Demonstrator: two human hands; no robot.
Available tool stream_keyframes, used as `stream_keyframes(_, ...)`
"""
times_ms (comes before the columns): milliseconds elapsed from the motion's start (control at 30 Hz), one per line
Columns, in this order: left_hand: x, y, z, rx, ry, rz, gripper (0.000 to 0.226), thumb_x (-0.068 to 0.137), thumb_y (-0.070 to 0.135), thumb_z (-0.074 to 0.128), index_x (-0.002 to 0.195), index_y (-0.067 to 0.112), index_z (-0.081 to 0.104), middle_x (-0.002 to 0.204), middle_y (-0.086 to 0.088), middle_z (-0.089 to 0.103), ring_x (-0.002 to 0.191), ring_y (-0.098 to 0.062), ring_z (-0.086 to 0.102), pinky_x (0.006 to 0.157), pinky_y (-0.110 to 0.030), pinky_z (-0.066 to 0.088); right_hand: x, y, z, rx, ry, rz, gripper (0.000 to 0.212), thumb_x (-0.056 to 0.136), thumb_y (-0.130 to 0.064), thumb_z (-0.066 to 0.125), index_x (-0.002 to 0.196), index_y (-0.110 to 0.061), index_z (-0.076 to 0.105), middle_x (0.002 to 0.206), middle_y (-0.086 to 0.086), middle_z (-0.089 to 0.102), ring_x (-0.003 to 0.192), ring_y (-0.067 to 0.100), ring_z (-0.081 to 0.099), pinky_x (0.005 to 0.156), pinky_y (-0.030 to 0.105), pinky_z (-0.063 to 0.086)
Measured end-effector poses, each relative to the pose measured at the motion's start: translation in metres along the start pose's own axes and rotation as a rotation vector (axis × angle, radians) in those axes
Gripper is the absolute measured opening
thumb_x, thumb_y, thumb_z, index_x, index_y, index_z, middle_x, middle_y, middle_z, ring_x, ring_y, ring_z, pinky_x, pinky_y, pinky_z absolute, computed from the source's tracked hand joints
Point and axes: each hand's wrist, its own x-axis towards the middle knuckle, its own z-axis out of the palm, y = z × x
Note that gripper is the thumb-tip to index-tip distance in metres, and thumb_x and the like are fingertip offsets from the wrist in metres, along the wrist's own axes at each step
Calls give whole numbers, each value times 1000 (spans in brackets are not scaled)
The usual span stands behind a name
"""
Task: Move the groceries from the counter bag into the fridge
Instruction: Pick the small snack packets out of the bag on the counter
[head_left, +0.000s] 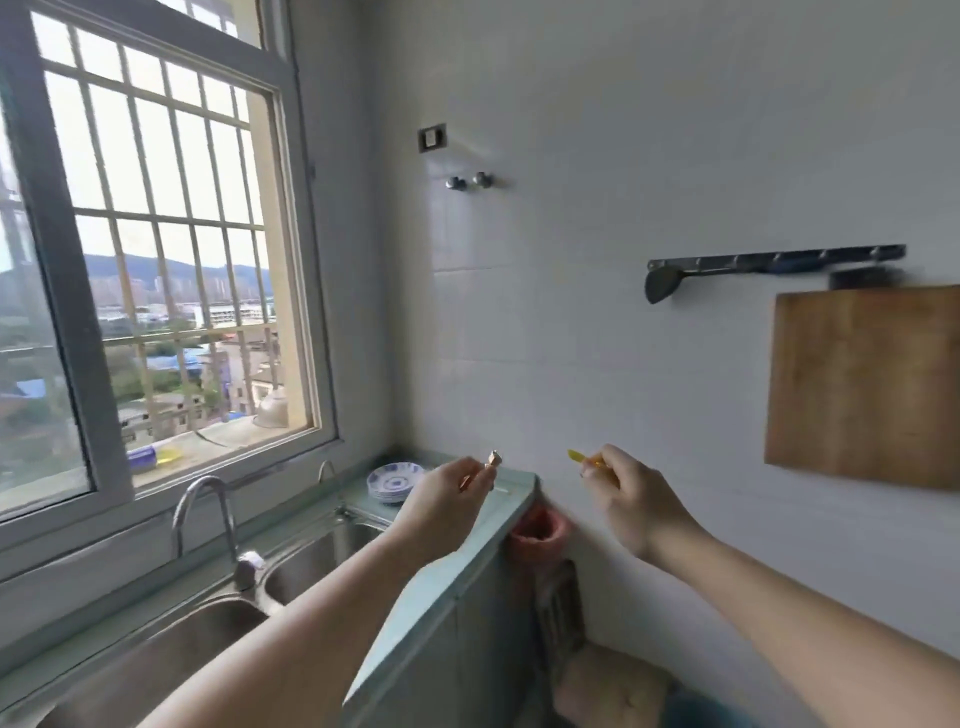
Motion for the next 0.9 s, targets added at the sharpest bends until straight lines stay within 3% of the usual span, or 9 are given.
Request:
stream_keyframes(233,74,42,81,-193,-256,217,26,99,31,46,84,18,62,59,5,53,43,-5,43,48,-23,35,12,48,-61,-139,283,222,27,98,-33,43,91,-9,55,71,4,57,71,26,52,61,34,36)
stream_keyframes(333,102,60,113,-249,-363,283,27,100,32,44,82,20,59,64,0,52,54,-16,46,53,-26,35,5,58,-84,-226,418,293,27,98,-35,43,84,-12,52,66,2,52,70,26,49,60,34,33)
stream_keyframes(433,112,85,148,-276,-428,367,28,99,36,42,84,20,60,66,0,52,55,-15,44,51,-27,32,-14,67,-108,-311,526,390,25,98,-36,43,83,-17,50,70,0,54,72,25,49,62,34,35)
stream_keyframes(667,66,166,220,-419,-657,579,33,100,38,43,90,14,64,65,3,52,61,-15,48,57,-29,37,-100,80,-165,-444,718,593,27,98,-35,43,81,-15,47,64,-2,47,63,21,43,59,34,33)
stream_keyframes(900,-9,241,247,-503,-802,683,34,99,40,43,90,14,63,66,3,51,60,-14,47,56,-28,37,-196,68,-221,-515,849,680,28,99,-34,42,78,-15,47,61,-3,44,59,19,40,57,34,32)
